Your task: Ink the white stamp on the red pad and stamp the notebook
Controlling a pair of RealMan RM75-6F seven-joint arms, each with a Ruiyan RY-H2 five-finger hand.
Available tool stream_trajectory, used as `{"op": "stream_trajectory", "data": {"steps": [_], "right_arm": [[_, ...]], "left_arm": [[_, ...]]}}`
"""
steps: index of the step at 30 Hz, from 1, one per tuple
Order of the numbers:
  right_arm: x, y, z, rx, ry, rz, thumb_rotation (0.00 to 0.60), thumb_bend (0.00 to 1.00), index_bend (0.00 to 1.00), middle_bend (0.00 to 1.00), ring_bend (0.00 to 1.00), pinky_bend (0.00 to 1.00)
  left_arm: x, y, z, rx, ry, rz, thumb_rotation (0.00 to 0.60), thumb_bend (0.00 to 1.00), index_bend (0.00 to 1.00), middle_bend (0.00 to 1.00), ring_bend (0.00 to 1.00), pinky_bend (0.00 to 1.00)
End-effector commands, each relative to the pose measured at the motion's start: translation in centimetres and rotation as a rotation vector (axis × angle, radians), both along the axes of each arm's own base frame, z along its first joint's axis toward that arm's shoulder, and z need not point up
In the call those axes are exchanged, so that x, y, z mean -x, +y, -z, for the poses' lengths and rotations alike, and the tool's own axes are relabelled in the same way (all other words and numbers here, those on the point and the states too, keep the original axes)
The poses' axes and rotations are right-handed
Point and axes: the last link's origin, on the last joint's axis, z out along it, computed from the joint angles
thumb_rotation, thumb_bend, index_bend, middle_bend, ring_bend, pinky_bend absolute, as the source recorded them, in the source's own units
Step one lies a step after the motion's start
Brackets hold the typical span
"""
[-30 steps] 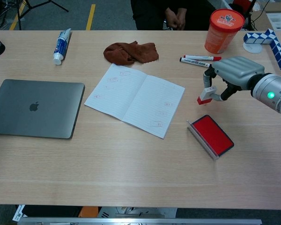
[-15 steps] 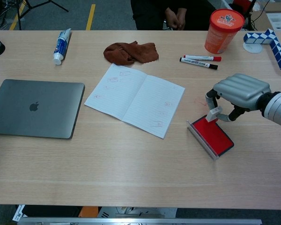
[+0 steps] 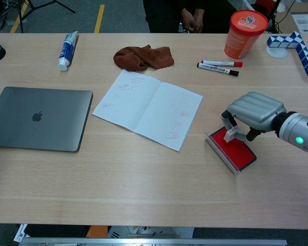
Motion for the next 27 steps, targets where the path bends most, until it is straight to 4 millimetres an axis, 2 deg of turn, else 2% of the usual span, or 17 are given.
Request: {"op": "stream_trajectory", "data": {"steps": [1, 27], "right_arm": [[0.17, 0.09, 0.35, -0.001, 0.006, -0.003, 0.6, 0.44, 0.7, 0.56, 0.4, 0.44], [0.35, 0.51, 1.06, 0.004, 0.032, -0.041, 0.6, 0.45, 0.73, 0.6, 0.44, 0.44]], "left_arm": [[0.07, -0.02, 0.02, 0.002, 0.0, -0.001, 0.6, 0.26, 0.0, 0.0, 0.0, 0.05], [0.28, -0.18, -0.02, 0.0, -0.003, -0.003, 0.6, 0.26, 0.0, 0.0, 0.0, 0.05]]}}
